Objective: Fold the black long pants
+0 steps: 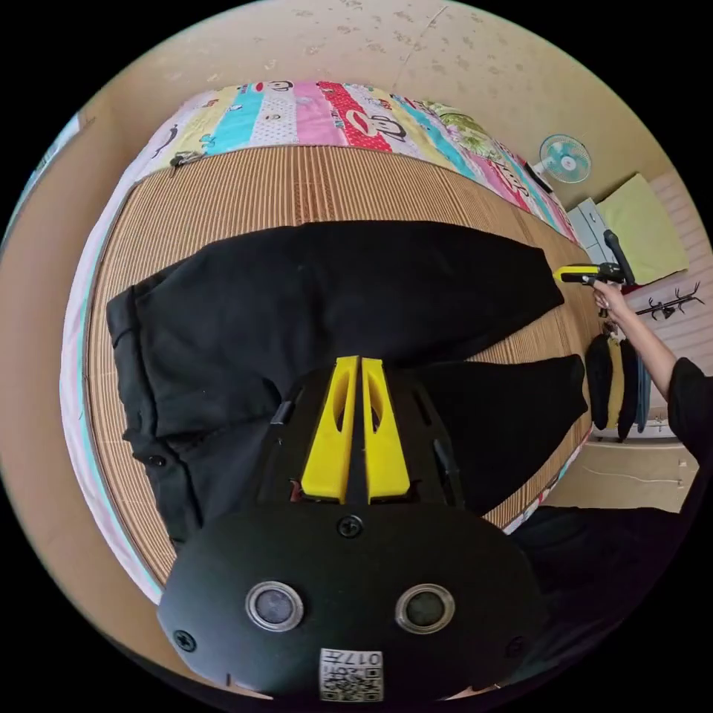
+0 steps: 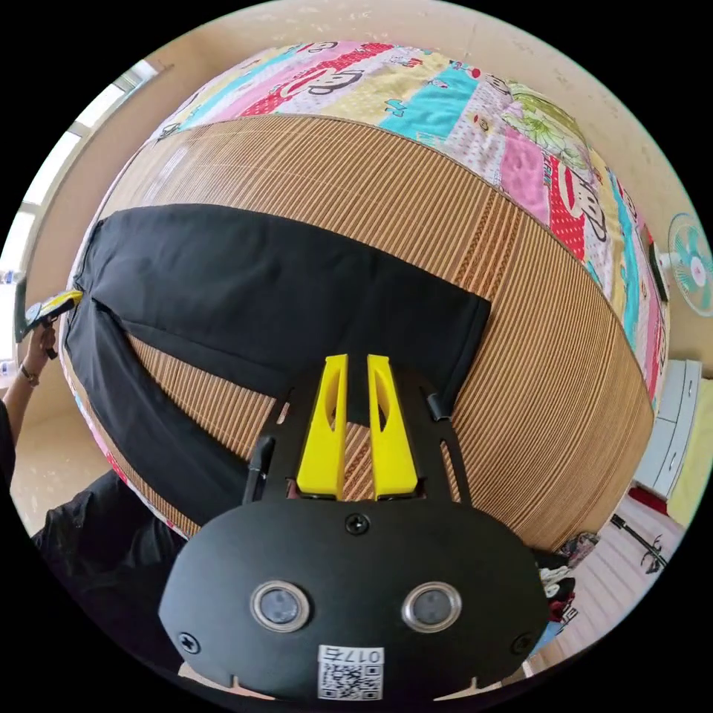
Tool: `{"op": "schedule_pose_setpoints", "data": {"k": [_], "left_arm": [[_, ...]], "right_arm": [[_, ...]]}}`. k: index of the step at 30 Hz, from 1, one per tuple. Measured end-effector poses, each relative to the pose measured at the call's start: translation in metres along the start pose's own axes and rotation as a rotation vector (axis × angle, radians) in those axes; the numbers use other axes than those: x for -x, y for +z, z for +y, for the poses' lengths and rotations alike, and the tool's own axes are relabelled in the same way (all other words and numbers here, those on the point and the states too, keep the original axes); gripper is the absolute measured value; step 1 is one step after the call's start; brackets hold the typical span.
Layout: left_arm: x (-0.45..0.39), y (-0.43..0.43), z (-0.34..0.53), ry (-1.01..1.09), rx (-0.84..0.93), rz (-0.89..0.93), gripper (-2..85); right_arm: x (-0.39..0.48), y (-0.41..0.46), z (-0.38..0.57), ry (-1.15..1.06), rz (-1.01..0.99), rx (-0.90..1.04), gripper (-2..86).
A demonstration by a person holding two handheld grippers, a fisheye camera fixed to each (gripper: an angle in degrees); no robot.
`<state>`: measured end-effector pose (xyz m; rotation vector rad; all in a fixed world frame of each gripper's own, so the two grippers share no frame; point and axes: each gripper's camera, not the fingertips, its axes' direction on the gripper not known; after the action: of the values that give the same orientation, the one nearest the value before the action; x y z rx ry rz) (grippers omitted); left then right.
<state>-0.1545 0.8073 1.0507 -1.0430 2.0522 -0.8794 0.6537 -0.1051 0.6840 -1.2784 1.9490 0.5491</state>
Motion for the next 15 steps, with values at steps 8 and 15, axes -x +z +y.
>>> {"op": "schedule_pose_setpoints", "data": {"k": [8,15], "left_arm": [[0.035,0.013,-0.132,0.339,0.247,-0.358,10.0],[0.012,0.068,-0.166,0.615,0.501,-0.392,11.3]], "right_arm": [[0.010,0.005,-0.107,-0.187,0.053,0.063,9.0],[0.020,0.035,-0.158,-0.323,0.036,0.194,13.2]]}}
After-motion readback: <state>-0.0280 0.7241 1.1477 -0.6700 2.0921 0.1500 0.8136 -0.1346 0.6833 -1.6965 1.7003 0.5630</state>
